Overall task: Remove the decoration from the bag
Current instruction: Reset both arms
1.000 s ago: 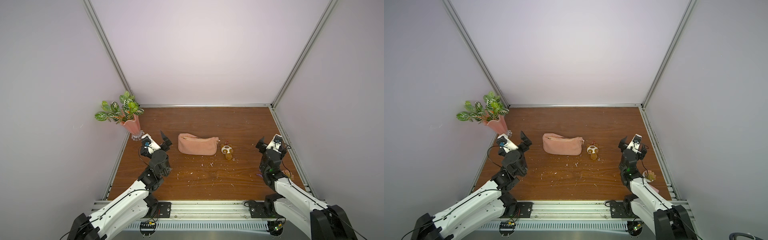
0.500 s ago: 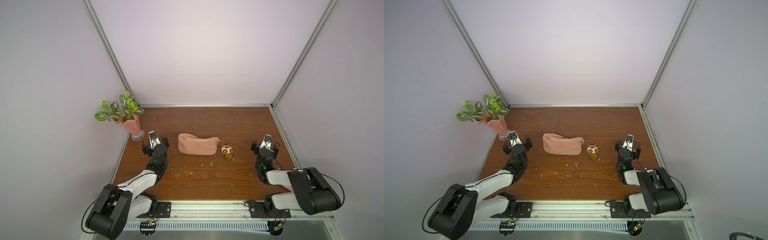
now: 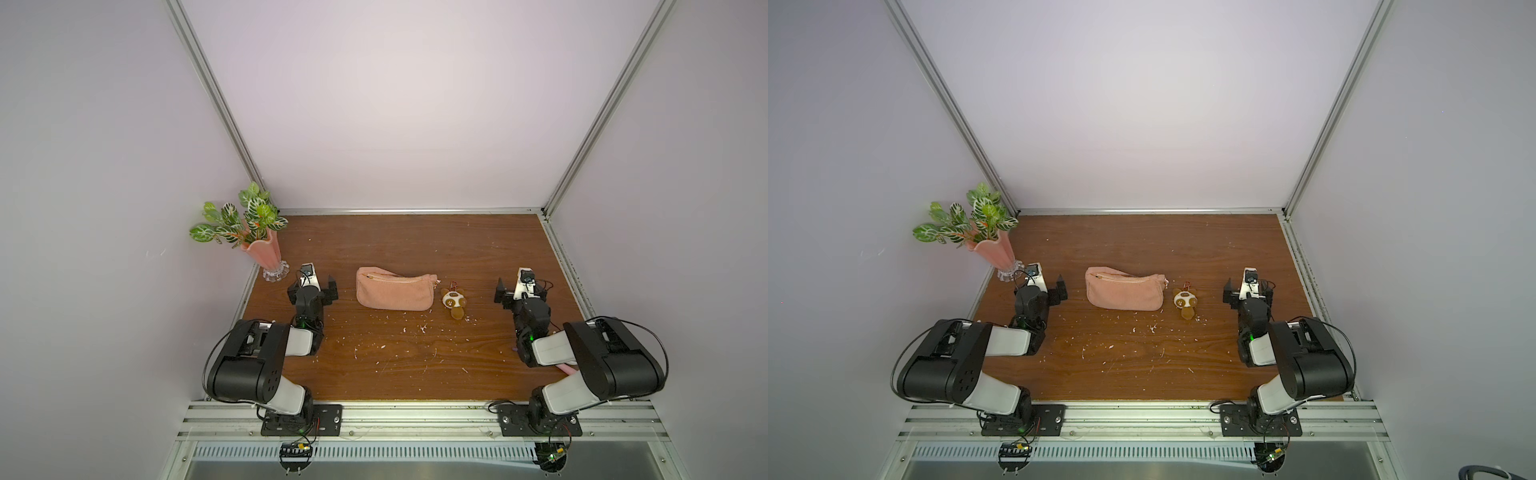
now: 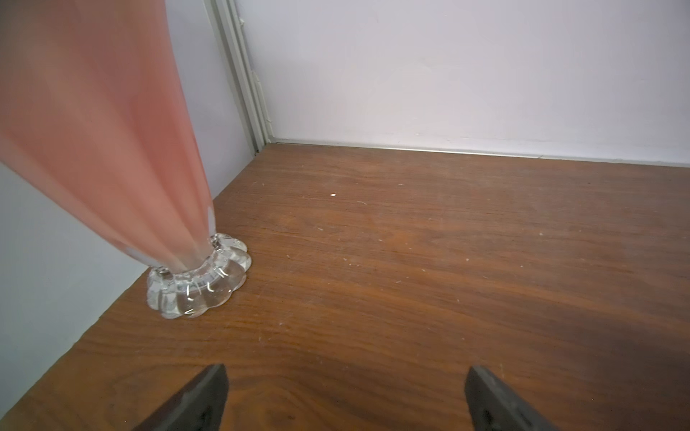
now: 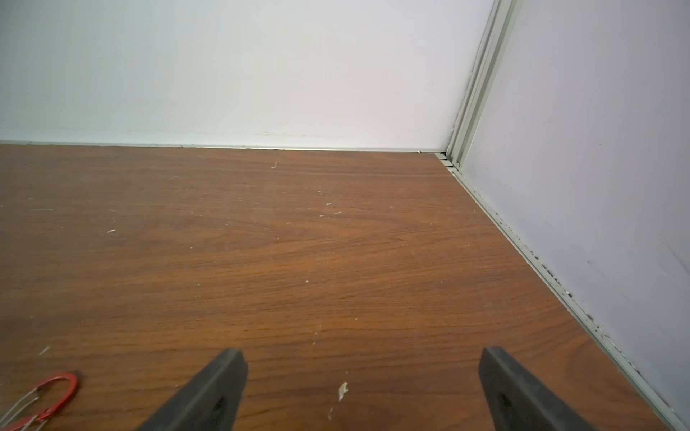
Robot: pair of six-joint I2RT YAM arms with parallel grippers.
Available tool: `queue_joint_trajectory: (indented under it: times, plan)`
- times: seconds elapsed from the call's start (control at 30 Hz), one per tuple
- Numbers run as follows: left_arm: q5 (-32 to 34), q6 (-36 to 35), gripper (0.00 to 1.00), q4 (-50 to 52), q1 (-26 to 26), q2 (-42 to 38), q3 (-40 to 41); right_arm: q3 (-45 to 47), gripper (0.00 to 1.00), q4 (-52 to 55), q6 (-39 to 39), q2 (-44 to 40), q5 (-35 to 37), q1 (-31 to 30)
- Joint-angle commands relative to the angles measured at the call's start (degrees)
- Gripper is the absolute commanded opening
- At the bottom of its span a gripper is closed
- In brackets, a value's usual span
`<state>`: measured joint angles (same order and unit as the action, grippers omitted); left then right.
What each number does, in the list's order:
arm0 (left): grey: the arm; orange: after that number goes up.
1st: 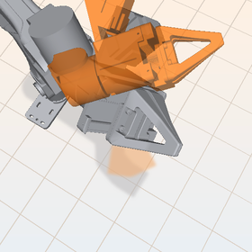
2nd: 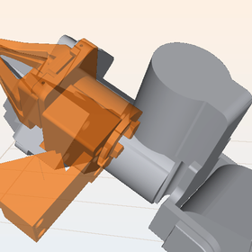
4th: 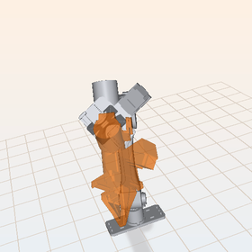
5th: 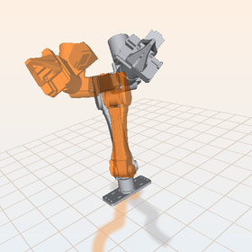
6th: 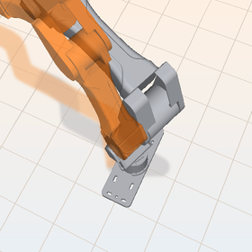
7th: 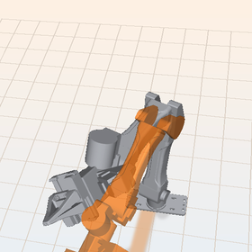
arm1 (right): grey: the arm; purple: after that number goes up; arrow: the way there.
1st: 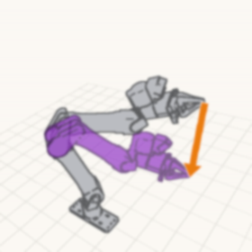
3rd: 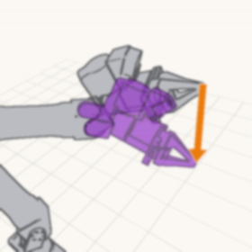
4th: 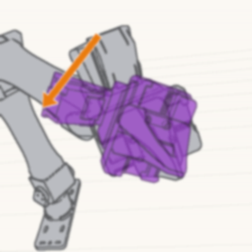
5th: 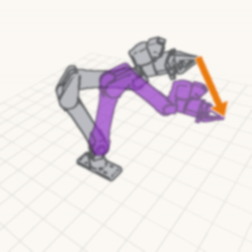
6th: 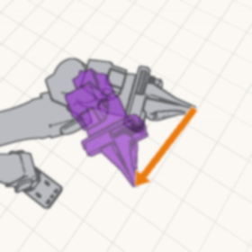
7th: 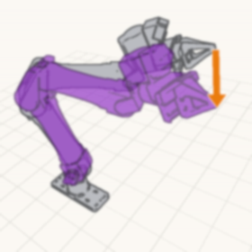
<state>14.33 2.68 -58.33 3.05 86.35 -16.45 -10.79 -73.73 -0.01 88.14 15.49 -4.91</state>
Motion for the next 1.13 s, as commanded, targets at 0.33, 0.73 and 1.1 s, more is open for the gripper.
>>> queue_joint_trajectory:
  times: [0.33, 0.73, 1.1]
  plan:
    - [-11.99, -1.01, 0.99, -13.22, -3.05, 1.32, 3.78, -0.55, 1.00, -3.53, 0.70, 0.01, -1.75, 0.60]
    - [-12.13, -1.10, 0.99, -13.15, -3.05, 1.04, 3.91, -0.64, 1.00, -3.49, 0.57, -0.01, -1.77, 0.56]
    - [-12.13, -1.14, 0.99, -13.09, -3.05, 1.08, 3.94, -0.76, 1.00, -3.29, 0.64, 0.07, -1.86, 0.52]
